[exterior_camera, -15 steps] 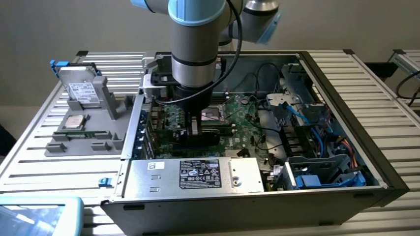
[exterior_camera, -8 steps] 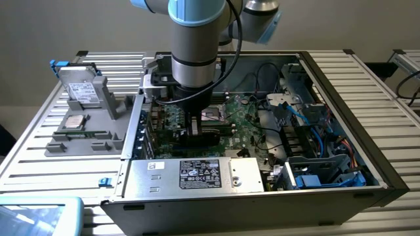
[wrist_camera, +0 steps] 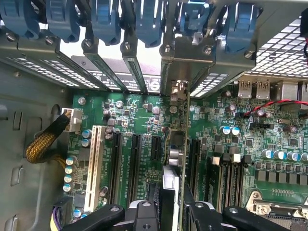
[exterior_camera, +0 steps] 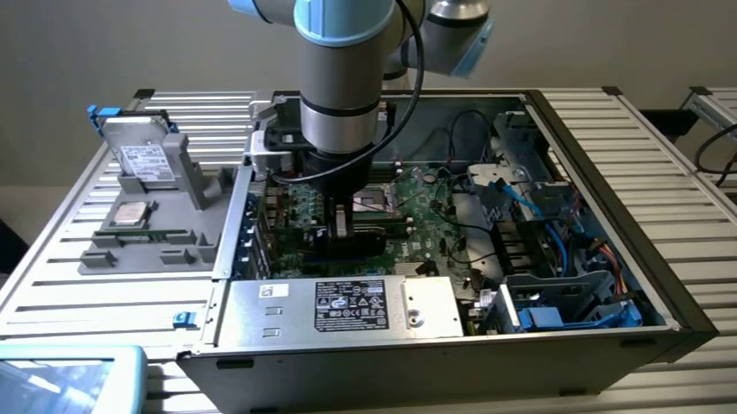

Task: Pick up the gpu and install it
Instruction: 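Insert the gpu into the slot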

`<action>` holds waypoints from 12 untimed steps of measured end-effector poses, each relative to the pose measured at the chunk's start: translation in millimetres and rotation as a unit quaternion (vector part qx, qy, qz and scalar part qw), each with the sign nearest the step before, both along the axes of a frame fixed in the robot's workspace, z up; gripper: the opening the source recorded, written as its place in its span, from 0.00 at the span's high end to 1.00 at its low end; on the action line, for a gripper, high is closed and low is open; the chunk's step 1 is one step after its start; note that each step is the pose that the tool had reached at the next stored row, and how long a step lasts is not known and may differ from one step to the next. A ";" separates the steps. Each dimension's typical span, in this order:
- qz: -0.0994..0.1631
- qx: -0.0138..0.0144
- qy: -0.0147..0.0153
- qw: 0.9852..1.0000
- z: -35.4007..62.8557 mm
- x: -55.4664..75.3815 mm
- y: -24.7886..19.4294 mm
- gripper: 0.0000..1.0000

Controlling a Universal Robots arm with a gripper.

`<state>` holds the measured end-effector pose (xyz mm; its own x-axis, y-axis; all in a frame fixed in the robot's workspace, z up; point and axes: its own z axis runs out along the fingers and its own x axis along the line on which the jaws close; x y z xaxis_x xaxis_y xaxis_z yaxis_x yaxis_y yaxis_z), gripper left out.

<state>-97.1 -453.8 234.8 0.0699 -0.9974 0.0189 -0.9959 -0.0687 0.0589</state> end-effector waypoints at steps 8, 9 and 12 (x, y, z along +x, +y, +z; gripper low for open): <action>0.000 0.000 0.000 1.000 -0.7 -0.2 0.0 0.71; 0.000 0.000 0.000 1.000 -0.6 -0.2 0.0 0.71; 0.000 0.000 0.000 1.000 -0.7 -0.2 0.0 0.71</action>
<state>-97.3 -453.7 234.1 0.0699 -0.9974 0.0187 -0.9959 -0.0687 0.0589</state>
